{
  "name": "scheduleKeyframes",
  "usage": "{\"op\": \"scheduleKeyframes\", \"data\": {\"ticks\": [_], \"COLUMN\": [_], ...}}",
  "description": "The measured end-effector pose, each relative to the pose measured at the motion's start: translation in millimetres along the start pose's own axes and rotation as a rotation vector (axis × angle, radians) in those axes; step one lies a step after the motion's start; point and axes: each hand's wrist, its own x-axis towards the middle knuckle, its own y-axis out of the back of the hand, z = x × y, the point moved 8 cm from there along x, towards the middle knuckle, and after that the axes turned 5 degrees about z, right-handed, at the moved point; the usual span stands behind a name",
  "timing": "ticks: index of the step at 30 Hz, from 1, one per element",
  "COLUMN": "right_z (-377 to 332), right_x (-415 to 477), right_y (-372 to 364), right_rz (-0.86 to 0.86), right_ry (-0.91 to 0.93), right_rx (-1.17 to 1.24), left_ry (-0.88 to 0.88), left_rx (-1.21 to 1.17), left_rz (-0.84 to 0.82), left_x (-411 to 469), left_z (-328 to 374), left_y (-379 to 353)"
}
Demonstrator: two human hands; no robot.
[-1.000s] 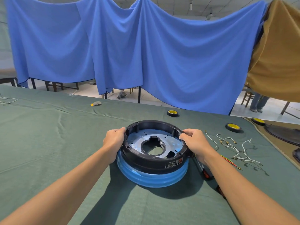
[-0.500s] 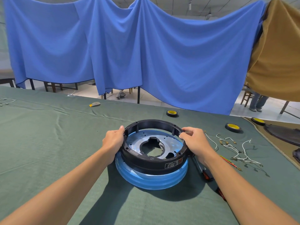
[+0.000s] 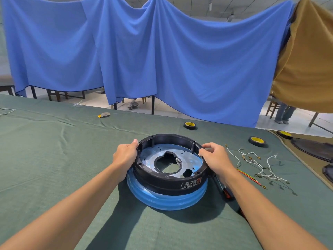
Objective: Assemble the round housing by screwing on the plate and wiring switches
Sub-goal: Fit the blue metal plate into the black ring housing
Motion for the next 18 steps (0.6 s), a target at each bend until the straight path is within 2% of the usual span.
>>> {"op": "scheduleKeyframes", "data": {"ticks": [18], "right_z": [1.5], "right_x": [0.2], "right_y": [-1.0], "right_rz": [0.008], "right_ry": [0.023], "right_rx": [-0.103], "left_ry": [-0.026], "left_rx": [0.019], "left_rz": [-0.018], "left_x": [-1.0], "left_z": [4.2], "left_y": [3.2]}}
